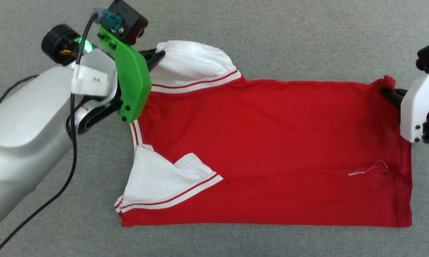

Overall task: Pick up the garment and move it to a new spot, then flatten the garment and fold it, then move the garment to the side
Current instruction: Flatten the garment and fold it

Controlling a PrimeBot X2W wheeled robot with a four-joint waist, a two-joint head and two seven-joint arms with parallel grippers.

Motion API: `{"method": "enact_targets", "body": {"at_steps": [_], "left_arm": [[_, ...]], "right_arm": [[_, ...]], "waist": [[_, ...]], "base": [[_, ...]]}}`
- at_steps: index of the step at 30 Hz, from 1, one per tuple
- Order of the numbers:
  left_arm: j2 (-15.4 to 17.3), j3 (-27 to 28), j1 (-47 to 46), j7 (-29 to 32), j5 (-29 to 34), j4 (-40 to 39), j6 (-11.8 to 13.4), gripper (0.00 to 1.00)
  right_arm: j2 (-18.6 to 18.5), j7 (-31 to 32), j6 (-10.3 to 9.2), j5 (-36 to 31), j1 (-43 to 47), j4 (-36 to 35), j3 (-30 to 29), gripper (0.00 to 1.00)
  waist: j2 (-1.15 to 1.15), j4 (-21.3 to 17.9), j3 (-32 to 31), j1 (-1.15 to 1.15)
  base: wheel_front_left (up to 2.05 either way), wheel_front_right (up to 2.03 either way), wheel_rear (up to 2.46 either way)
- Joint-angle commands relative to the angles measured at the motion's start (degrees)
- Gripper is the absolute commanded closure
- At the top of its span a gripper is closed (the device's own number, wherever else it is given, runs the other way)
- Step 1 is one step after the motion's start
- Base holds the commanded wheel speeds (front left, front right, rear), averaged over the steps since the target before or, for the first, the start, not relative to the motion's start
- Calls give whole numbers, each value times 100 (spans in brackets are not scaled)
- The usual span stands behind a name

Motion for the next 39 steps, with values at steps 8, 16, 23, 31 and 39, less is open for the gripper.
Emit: {"method": "enact_targets", "body": {"at_steps": [8, 16, 23, 31, 39], "left_arm": [[642, -109, 1235, -383, -114, -974, 537, 100], [1206, -250, 2340, -648, -328, -1811, 1203, 100], [1298, -430, 3101, -894, -549, -1955, 1507, 100], [895, -592, 3456, -1162, -619, -1306, 1515, 100], [834, -178, 3706, -2441, -334, -1149, 2053, 0]], "right_arm": [[-437, -830, 0, 195, 1084, -638, 57, 100], [-604, -1254, 0, 167, 2271, -1171, -320, 100], [-423, -1307, 0, 149, 3250, -1465, -742, 100], [37, -1164, 0, 108, 3852, -1179, -1044, 55], [67, -1235, 0, 915, 3933, -1774, -1638, 0]], "waist": [[0, -29, -822, 0], [0, 32, -1106, 0], [0, 65, -1164, 0], [0, 106, -1059, 0], [0, 60, -1315, 0]], "base": [[0, 0, 0], [0, 0, 0], [0, 0, 0], [0, 0, 0], [0, 0, 0]]}}
